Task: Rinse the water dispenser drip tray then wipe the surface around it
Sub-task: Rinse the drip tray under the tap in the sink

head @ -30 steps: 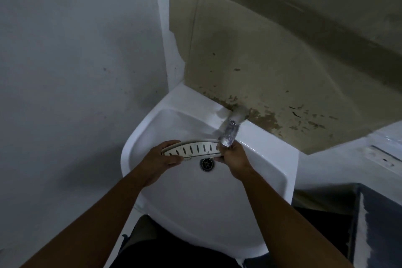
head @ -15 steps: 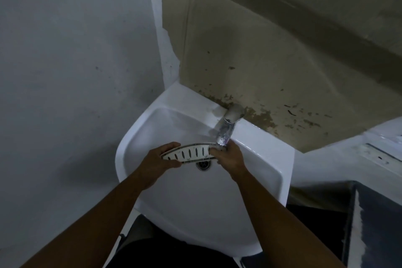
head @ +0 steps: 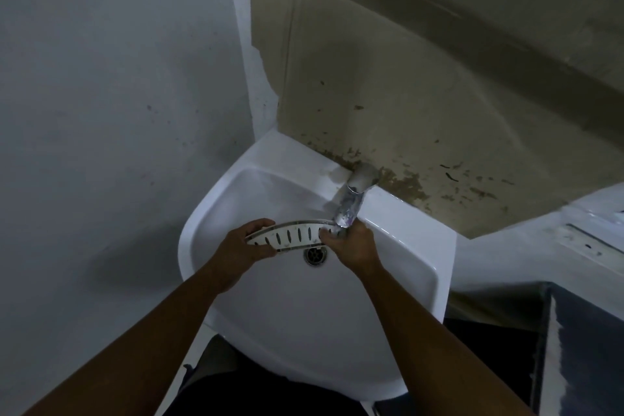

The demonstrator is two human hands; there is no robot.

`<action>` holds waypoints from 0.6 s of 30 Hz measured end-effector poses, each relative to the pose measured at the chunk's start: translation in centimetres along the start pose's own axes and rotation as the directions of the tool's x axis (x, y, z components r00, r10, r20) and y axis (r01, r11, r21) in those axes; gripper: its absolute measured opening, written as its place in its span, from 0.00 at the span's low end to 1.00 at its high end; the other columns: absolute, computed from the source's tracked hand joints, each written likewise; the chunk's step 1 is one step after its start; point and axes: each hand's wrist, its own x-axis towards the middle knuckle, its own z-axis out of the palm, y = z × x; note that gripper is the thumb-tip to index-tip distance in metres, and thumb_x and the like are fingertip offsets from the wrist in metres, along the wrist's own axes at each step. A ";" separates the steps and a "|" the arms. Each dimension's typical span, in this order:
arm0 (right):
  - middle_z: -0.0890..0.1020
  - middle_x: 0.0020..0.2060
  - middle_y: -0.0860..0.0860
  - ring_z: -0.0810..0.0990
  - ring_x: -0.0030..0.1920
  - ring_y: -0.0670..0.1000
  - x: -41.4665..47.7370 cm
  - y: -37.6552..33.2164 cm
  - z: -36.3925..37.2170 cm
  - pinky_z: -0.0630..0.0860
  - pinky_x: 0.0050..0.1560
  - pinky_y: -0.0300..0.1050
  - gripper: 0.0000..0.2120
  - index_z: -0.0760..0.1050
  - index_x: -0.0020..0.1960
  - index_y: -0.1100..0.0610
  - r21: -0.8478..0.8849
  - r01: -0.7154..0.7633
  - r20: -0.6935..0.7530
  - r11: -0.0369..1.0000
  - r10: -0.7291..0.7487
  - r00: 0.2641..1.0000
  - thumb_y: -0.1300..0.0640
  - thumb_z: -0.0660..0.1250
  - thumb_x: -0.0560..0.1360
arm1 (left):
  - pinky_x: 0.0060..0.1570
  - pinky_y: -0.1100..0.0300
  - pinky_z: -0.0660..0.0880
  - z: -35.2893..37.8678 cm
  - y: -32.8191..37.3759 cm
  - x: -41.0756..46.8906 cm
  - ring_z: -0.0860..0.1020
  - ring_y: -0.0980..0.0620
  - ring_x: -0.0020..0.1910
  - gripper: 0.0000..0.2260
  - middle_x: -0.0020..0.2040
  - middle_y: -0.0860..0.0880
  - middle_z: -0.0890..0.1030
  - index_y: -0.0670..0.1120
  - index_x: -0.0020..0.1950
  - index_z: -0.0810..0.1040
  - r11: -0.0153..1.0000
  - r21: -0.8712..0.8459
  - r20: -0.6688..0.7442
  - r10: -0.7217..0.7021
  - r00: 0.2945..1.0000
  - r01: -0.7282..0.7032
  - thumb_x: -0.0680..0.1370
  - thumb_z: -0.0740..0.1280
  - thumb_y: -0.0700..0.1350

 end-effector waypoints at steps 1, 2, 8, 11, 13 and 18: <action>0.85 0.47 0.52 0.83 0.41 0.48 0.0 0.0 -0.1 0.81 0.41 0.43 0.18 0.78 0.54 0.57 0.026 -0.015 0.041 1.000 0.014 0.999 0.50 0.75 0.69 | 0.40 0.68 0.78 -0.1 -0.1 0.0 0.80 0.53 0.48 0.22 0.51 0.49 0.82 0.48 0.59 0.78 1.000 0.013 -0.004 -0.005 1.000 0.005 0.69 0.72 0.31; 0.84 0.47 0.52 0.83 0.42 0.49 0.1 0.1 -0.2 0.81 0.42 0.44 0.18 0.78 0.55 0.58 0.033 -0.026 0.076 0.999 0.023 0.997 0.52 0.75 0.69 | 0.42 0.66 0.78 0.0 -0.2 0.0 0.80 0.53 0.48 0.22 0.52 0.48 0.82 0.48 0.58 0.78 1.000 0.029 -0.005 -0.008 1.000 0.008 0.68 0.73 0.31; 0.81 0.43 0.50 0.80 0.44 0.49 0.4 -0.7 -0.9 0.77 0.45 0.42 0.13 0.78 0.52 0.58 0.009 -0.005 0.051 1.000 0.005 0.999 0.54 0.74 0.71 | 0.50 0.58 0.80 0.8 -1.0 -0.4 0.81 0.49 0.53 0.22 0.54 0.46 0.82 0.47 0.60 0.78 0.999 -0.048 0.035 -0.008 0.999 0.010 0.69 0.75 0.35; 0.81 0.45 0.55 0.79 0.46 0.53 0.9 -0.7 -1.1 0.77 0.50 0.50 0.05 0.77 0.49 0.56 0.015 -0.020 0.074 1.000 0.019 0.997 0.55 0.69 0.75 | 0.54 0.52 0.80 0.6 -1.0 -0.3 0.81 0.46 0.55 0.20 0.54 0.44 0.83 0.46 0.60 0.79 0.964 -0.247 0.038 -0.092 0.995 0.099 0.69 0.75 0.36; 0.81 0.43 0.58 0.78 0.45 0.55 0.9 -0.4 -1.0 0.75 0.49 0.51 0.05 0.78 0.43 0.54 0.073 -0.035 0.059 0.997 0.031 0.998 0.60 0.65 0.76 | 0.54 0.52 0.80 0.3 -1.0 -0.2 0.82 0.45 0.55 0.19 0.54 0.44 0.83 0.46 0.59 0.79 0.953 -0.282 0.046 -0.104 0.994 0.113 0.69 0.75 0.36; 0.83 0.43 0.57 0.80 0.38 0.50 0.3 -0.7 -0.3 0.80 0.47 0.52 0.09 0.79 0.49 0.58 0.380 -0.090 0.017 0.921 0.090 0.996 0.68 0.63 0.77 | 0.45 0.57 0.81 -0.2 -1.0 -0.6 0.82 0.49 0.49 0.17 0.50 0.47 0.83 0.46 0.56 0.79 0.998 -0.048 -0.122 -0.047 0.991 0.042 0.69 0.76 0.39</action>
